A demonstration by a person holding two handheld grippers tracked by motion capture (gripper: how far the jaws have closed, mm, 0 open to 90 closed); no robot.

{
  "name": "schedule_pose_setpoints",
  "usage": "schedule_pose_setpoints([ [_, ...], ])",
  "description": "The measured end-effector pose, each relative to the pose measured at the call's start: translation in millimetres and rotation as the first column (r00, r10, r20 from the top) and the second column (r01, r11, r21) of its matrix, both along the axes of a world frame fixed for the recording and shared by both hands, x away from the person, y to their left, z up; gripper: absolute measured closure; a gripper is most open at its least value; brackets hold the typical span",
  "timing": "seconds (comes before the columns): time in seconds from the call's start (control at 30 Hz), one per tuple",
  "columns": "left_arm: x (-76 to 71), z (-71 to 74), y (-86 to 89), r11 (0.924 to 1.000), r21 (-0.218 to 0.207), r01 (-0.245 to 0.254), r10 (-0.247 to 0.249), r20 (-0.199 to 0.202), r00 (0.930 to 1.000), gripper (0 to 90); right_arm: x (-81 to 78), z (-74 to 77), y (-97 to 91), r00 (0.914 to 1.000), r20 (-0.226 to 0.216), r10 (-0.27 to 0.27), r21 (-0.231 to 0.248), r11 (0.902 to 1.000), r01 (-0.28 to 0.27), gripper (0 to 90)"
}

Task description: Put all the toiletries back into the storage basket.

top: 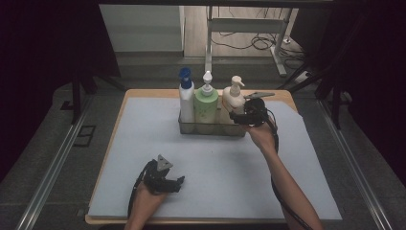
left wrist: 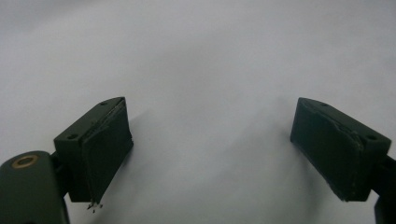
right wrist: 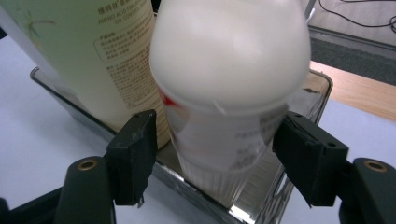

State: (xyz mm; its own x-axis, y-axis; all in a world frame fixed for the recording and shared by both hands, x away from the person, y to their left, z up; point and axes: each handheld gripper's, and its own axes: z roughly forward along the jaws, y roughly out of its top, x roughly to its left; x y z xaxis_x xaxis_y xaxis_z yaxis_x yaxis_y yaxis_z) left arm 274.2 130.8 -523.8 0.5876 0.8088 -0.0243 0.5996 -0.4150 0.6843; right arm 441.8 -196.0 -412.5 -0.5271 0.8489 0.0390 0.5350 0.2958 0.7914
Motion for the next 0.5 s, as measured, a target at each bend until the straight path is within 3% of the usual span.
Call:
schedule_pose_setpoints([
  [0.17,-0.1,-0.3,-0.5,1.0000,-0.006,-0.004,0.004,0.002,1.0000,11.9,-5.5,-0.2,-8.0,0.9998,-0.019,0.009,0.027,0.9996,-0.008,37.5],
  [0.5,-0.1,-0.2,-0.4,1.0000,-0.004,-0.004,0.004,0.001,1.0000,11.9,-19.0,0.0,-17.5,0.9985,-0.024,0.048,0.011,0.9988,-0.048,49.6],
])
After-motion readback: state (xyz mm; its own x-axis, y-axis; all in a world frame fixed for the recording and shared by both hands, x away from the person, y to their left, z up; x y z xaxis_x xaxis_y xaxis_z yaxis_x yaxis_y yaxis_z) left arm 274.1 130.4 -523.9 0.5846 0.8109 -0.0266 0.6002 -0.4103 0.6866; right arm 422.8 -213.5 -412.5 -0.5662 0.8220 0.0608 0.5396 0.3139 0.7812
